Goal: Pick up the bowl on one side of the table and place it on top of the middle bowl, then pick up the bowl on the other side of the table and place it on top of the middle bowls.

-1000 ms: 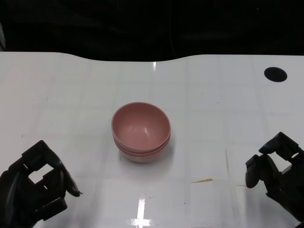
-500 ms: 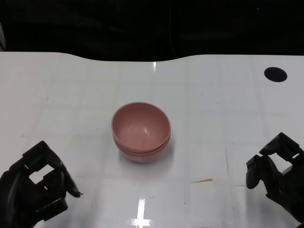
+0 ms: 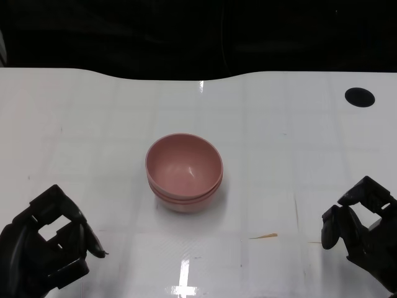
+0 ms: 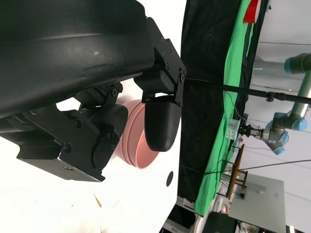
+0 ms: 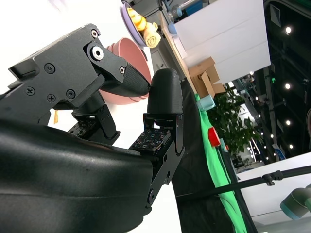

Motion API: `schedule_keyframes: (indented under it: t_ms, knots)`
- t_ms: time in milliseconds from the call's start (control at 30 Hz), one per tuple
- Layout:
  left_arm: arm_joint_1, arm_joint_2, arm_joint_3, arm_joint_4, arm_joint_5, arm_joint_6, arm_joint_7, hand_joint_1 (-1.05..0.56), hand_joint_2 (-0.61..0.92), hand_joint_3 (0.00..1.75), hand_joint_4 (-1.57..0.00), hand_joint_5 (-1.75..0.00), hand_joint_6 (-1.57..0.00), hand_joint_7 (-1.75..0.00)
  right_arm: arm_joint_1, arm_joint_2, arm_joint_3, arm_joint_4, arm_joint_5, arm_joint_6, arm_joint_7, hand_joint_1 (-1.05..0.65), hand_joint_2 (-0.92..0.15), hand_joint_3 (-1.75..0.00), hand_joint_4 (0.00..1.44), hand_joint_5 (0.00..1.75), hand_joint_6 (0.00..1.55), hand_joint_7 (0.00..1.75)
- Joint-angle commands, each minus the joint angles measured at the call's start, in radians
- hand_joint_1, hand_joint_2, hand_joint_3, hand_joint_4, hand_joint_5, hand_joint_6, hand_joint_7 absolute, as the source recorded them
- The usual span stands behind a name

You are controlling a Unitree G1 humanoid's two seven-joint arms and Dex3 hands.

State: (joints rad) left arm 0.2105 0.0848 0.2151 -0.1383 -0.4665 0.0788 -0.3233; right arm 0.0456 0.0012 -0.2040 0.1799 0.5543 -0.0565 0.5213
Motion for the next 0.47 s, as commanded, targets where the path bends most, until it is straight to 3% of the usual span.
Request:
schedule_keyframes:
  t_ms: [33,467]
  knots:
    - [0.009,0.004,0.013,-0.005,-0.001,-0.012,-0.001,0.11,0.62,1.42,-0.81,-1.75,-0.66,-1.75,0.005,-0.001,-0.009,0.01,-0.004,-0.02,0.012,-0.04,-0.53,-1.18,0.89,1.75,0.81,1.43]
    - [0.03,-0.005,0.008,-0.022,0.012,-0.009,0.014,0.15,0.64,1.43,-0.81,-1.75,-0.66,-1.75,0.019,0.014,-0.008,0.041,-0.027,-0.074,0.024,-0.08,-0.55,-1.07,0.88,1.75,0.82,1.41]
